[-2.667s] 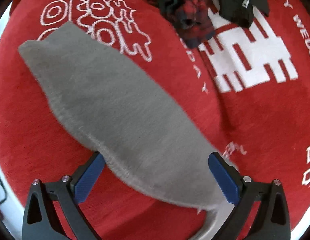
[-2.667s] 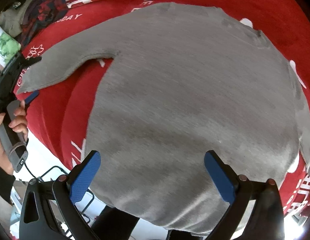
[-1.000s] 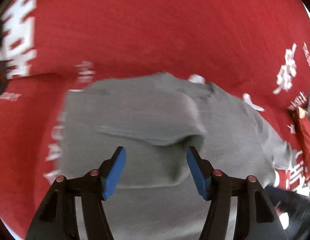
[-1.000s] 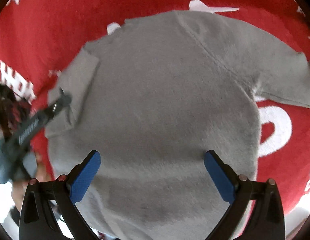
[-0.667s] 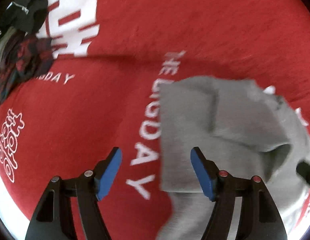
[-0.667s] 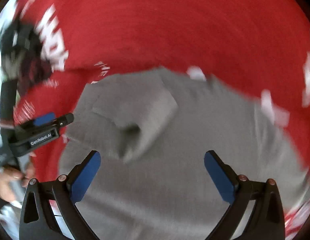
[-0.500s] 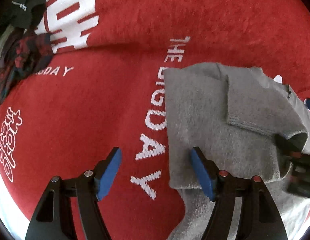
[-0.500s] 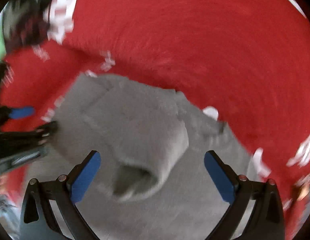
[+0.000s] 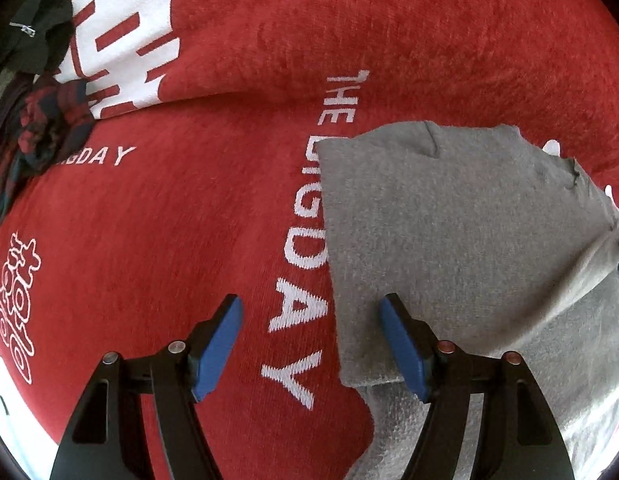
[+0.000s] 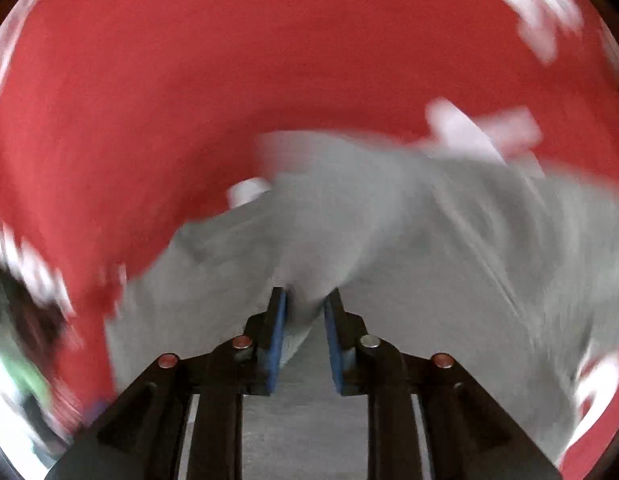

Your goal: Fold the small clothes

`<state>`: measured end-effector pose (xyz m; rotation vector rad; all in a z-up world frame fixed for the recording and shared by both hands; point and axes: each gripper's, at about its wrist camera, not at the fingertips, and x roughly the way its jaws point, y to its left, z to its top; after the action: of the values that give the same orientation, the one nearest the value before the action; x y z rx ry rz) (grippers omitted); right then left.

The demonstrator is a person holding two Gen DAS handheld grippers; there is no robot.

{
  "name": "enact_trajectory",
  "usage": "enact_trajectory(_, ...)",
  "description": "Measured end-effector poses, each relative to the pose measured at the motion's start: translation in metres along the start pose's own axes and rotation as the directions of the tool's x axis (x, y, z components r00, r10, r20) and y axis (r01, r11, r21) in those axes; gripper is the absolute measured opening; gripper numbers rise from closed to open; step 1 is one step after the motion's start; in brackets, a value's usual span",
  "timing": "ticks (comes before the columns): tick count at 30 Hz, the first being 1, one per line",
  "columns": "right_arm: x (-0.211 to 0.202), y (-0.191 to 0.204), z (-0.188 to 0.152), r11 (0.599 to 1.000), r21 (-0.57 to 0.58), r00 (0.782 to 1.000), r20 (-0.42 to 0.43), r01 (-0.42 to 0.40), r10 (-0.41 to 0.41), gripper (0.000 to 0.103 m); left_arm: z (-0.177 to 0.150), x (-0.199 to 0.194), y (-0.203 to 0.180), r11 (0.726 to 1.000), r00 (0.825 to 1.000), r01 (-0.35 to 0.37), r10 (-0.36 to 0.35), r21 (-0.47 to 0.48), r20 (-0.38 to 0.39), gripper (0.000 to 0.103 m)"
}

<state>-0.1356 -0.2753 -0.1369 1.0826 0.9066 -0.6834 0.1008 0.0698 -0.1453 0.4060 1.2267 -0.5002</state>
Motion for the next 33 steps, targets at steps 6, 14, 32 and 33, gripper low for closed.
enact_trajectory(6, -0.022, -0.046, -0.002, 0.981, 0.156, 0.994, 0.011, -0.112, 0.112, 0.069, 0.038, 0.001, 0.006, 0.999, 0.999, 0.046, -0.046, -0.025, 0.005, 0.072)
enact_trajectory(14, -0.019, 0.025, 0.018, 0.995, -0.1, 0.999, 0.033, -0.024, 0.027, 0.069, 0.065, 0.019, -0.02, 0.999, 0.999, -0.034, 0.035, 0.016, -0.017, 0.072)
enact_trajectory(32, -0.049, -0.071, -0.036, 0.994, 0.101, 0.993, -0.112, -0.036, 0.047, 0.068, 0.063, 0.031, 0.0, 0.999, 0.995, 0.046, -0.047, -0.019, -0.087, 0.072)
enact_trajectory(33, -0.047, -0.073, -0.031, 0.988, 0.14, 0.992, -0.099, -0.063, 0.077, 0.069, 0.067, 0.034, -0.002, 0.999, 0.994, 0.053, -0.054, -0.014, -0.096, 0.072)
